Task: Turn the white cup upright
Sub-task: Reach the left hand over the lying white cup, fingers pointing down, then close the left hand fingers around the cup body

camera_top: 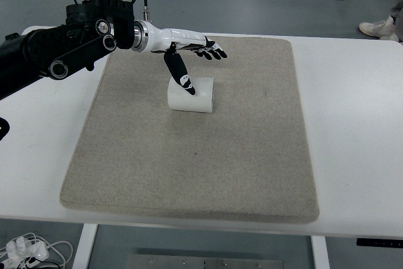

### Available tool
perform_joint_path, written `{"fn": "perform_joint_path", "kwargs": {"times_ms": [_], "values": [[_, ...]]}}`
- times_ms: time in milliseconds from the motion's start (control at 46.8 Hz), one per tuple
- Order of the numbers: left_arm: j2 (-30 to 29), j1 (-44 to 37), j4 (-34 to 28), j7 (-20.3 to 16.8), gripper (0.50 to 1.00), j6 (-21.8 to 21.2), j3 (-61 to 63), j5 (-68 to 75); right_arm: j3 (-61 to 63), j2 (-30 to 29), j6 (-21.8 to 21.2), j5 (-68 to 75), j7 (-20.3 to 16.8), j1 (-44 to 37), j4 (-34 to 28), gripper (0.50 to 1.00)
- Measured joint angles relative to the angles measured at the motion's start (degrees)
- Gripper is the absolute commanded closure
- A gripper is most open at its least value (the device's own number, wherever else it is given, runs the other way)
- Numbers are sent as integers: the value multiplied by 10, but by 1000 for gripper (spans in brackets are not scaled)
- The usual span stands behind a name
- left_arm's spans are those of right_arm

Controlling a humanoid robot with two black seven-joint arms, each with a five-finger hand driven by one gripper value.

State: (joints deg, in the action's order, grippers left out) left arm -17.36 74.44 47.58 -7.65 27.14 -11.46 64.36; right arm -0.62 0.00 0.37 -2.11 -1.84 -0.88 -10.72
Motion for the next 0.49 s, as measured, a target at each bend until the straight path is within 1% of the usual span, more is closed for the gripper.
{"fn": "perform_joint_path", "kwargs": {"times_ms": [214,491], "values": [[0,6,10,10,508,0,32,1,0,0,0,0,0,0,0,548],[2,2,-1,18,510,-6,35,20,0,0,0,0,0,0,0,548]]}}
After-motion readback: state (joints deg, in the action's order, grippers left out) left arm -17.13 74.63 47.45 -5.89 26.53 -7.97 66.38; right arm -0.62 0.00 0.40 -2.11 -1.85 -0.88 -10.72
